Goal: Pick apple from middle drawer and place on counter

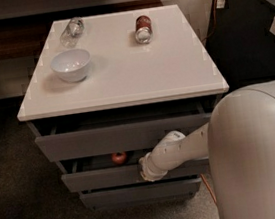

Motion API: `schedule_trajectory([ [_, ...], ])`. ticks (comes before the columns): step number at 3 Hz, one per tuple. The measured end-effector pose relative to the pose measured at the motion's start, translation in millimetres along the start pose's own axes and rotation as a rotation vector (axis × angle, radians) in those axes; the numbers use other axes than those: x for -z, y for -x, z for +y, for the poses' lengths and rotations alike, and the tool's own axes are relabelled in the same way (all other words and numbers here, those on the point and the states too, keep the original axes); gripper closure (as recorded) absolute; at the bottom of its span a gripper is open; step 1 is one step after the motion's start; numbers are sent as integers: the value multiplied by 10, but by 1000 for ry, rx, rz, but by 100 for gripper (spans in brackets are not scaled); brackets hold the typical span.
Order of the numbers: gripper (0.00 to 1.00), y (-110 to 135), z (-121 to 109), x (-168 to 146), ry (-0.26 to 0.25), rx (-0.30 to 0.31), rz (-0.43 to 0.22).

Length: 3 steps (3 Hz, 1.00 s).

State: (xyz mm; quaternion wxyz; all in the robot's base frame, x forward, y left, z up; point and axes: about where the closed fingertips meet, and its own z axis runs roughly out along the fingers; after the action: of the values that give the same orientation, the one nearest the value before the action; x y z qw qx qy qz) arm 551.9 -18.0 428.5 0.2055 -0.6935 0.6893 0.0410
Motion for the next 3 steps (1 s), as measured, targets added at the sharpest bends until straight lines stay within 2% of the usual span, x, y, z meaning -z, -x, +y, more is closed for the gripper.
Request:
schedule_trajectory([
  [1, 87, 6, -3, 16, 0, 0, 0],
  [3, 41, 14, -7, 36, 0, 0, 0],
])
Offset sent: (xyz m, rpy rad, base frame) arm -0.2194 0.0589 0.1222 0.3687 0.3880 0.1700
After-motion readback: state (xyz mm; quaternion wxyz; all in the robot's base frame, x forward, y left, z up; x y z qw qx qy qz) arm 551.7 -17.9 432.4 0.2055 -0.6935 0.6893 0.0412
